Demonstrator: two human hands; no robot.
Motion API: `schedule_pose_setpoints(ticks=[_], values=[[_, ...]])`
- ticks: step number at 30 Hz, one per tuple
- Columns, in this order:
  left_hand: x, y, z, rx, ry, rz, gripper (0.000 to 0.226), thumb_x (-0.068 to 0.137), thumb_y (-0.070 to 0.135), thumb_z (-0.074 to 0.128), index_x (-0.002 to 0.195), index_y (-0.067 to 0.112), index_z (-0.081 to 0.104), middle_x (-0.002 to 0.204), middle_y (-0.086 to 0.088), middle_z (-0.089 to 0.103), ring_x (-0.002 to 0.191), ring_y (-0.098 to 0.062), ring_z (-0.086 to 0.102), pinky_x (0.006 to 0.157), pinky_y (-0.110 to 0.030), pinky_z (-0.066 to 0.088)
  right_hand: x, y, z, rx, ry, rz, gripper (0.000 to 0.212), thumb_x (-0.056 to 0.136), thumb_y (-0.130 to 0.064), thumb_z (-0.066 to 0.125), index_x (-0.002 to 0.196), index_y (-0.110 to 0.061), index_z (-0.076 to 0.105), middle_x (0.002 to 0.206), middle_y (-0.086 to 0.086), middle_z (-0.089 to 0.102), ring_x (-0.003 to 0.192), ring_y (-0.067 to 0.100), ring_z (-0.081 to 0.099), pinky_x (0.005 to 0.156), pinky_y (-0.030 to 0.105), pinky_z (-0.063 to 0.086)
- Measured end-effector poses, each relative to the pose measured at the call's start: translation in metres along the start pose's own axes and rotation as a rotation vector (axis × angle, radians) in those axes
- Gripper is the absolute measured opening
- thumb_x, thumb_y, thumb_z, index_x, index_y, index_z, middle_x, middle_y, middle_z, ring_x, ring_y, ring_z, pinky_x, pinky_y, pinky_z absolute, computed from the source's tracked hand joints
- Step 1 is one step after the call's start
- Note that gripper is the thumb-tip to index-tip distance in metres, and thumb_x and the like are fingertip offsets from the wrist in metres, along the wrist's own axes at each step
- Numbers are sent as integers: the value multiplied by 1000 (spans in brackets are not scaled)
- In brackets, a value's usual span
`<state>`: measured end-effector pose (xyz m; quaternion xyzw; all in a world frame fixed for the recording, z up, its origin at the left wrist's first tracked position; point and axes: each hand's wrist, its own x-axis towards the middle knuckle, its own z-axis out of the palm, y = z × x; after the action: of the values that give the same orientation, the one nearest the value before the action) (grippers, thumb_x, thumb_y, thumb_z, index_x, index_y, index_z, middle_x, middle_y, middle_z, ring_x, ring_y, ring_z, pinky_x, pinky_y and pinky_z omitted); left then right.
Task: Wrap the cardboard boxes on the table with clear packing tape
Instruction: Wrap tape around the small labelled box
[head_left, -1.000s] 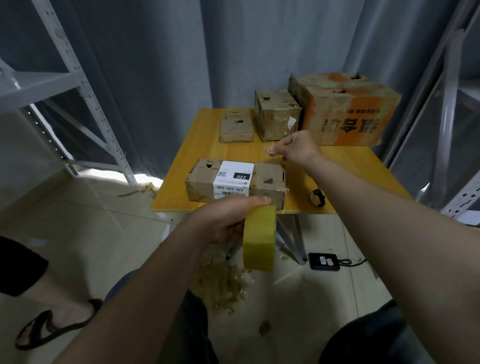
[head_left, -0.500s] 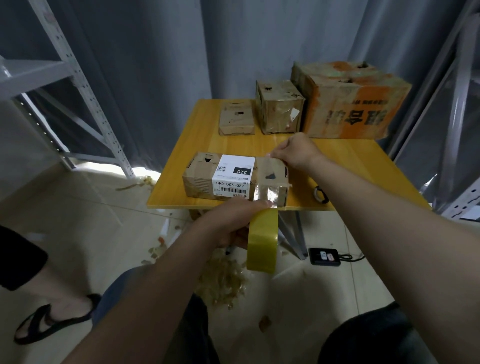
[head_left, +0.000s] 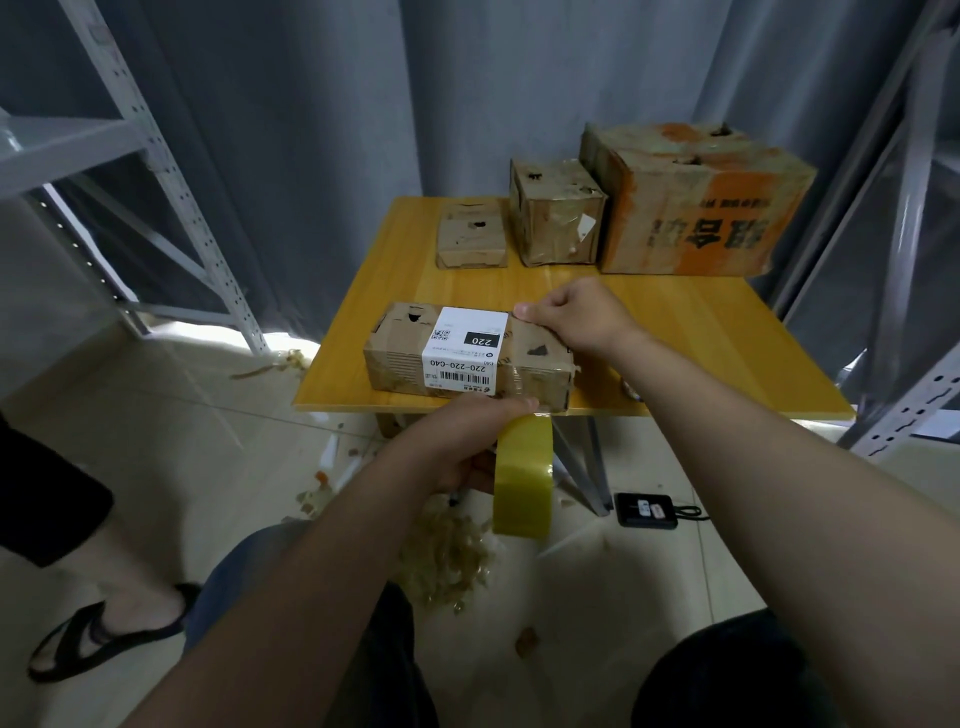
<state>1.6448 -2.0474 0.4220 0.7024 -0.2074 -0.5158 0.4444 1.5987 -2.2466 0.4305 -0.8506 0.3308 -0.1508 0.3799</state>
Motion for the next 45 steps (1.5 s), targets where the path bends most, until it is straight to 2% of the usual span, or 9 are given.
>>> schedule_pose_setpoints(ticks=[5, 9, 12, 14, 17, 26, 37, 42, 45], values=[[-1, -2, -1, 20, 16, -20, 28, 100, 41, 65, 112, 16, 61, 94, -11, 70, 76, -25, 71, 65, -35, 61, -1, -8, -4, -143, -72, 11, 48, 97, -54, 64, 72, -13, 69, 67, 1, 62, 68, 16, 58, 67, 32, 44], [4, -1, 1, -15, 56, -7, 25, 98, 40, 68, 107, 17, 62, 78, -6, 71, 62, -19, 70, 61, -33, 59, -12, -33, -2, -560, 92, -44, 48, 98, -57, 60, 133, -26, 67, 127, 5, 69, 123, 30, 61, 95, 42, 50], [4, -1, 4, -24, 65, -8, 20, 101, 37, 65, 101, 17, 60, 50, 3, 62, 41, -11, 60, 51, -27, 54, -21, -50, 11, -517, 68, -100, 53, 104, -54, 48, 141, -17, 59, 140, 10, 63, 131, 33, 54, 106, 46, 46], [6, -2, 4, -26, 67, -1, 17, 102, 34, 64, 101, 18, 59, 46, 5, 59, 37, -10, 56, 49, -25, 53, -27, -49, 26, -544, -69, -47, 65, 106, -61, 34, 143, -12, 53, 149, 13, 55, 139, 34, 47, 117, 51, 32], [8, -1, 3, -5, 51, 16, 16, 101, 33, 65, 103, 19, 58, 45, 4, 51, 35, -10, 46, 43, -21, 48, -32, -37, 40, -615, -124, -17, 84, 103, -70, 17, 164, -12, 19, 173, 9, 9, 160, 26, 5, 127, 53, -1], [6, -9, -6, 67, -46, -54, 44, 96, 47, 69, 127, 17, 62, 114, -11, 75, 96, -26, 74, 79, -39, 62, -30, -36, 41, -633, -112, -17, 82, 105, -67, 14, 166, -12, 12, 174, 7, -1, 160, 24, -2, 127, 53, -6], [4, -18, 0, 60, 5, -17, 29, 102, 43, 61, 117, 19, 61, 54, 4, 68, 47, -9, 66, 50, -25, 56, -32, -35, 39, -619, -106, -35, 78, 106, -64, 17, 165, -13, 15, 174, 7, 0, 161, 25, -1, 127, 53, -6], [6, -16, -5, 65, -15, -62, 44, 97, 49, 66, 132, 21, 62, 89, -4, 77, 66, -15, 75, 58, -29, 59, -30, -35, 39, -593, -97, -33, 76, 107, -63, 19, 165, -15, 17, 174, 6, 2, 160, 25, 2, 127, 53, -5], [2, -20, -3, 10, -61, -12, 30, 103, 44, 59, 127, 25, 62, 86, -3, 76, 68, -16, 75, 61, -31, 60, -30, -33, 39, -543, -61, -45, 75, 105, -65, 27, 161, -16, 29, 172, 7, 18, 158, 28, 14, 127, 55, 3]])
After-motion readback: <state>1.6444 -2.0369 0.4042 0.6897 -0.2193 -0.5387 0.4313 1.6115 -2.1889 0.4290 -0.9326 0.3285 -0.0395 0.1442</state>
